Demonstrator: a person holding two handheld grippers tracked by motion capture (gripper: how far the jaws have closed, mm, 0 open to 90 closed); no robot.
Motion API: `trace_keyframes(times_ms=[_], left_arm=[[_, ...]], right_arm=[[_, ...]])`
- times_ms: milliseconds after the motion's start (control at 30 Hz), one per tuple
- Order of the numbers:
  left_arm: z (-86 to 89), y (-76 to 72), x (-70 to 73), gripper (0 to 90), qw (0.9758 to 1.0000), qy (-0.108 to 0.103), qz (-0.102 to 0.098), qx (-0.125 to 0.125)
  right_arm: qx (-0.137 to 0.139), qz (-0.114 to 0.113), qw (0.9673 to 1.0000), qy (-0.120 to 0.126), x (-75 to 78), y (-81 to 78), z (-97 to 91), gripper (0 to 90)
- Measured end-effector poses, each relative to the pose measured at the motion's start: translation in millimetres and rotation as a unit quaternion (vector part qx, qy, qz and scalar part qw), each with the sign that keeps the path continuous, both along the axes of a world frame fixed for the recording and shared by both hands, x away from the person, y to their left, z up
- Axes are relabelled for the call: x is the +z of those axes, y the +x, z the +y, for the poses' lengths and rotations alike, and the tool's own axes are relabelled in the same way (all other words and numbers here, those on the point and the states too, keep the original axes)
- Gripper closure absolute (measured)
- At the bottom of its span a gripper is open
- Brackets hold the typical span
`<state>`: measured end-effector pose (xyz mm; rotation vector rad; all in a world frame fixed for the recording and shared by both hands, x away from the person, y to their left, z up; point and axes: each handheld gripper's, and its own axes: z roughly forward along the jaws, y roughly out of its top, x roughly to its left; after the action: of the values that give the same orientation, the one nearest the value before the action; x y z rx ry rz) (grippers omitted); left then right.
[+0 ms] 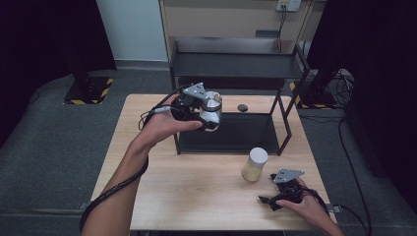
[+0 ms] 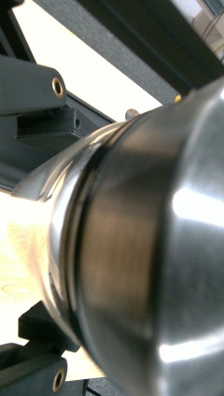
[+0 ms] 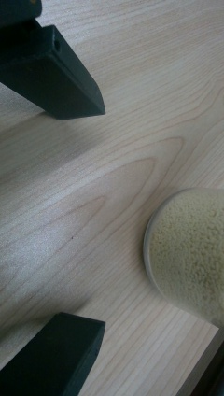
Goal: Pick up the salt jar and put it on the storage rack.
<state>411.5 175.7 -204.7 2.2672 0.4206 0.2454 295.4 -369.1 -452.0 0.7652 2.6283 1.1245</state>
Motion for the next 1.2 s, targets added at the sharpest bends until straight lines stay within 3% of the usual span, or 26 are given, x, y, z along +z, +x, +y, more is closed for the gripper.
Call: trace_keyframes(times_ms=[267,467,633,900,1200], left_arm=[[-3.7,3.7,24.2,29.8,0.9998,-0.008,-0.003,0.017],[-9.7,3.3,47.0,29.9,0.9997,-0.005,-0.006,0.022],[-14.1,1.7,58.8,29.9,0.9991,-0.001,-0.012,0.041],[-16.6,2.6,75.9,29.8,0.9966,-0.022,-0.013,0.078],[-28.2,8.8,90.9,29.9,0.9916,-0.017,-0.020,0.127]], right_arm=[[0.000,0.000,1.0000,0.000,0.0,0.0,0.0,1.3],[0.000,-0.001,1.0000,0.000,-0.1,0.1,0.0,1.3],[0.000,-0.001,1.0000,0.000,-0.1,0.1,-0.1,1.3],[0.000,-0.001,1.0000,0.000,-0.1,0.0,0.0,1.3],[0.000,0.001,1.0000,0.000,0.1,0.2,-0.1,1.3]])
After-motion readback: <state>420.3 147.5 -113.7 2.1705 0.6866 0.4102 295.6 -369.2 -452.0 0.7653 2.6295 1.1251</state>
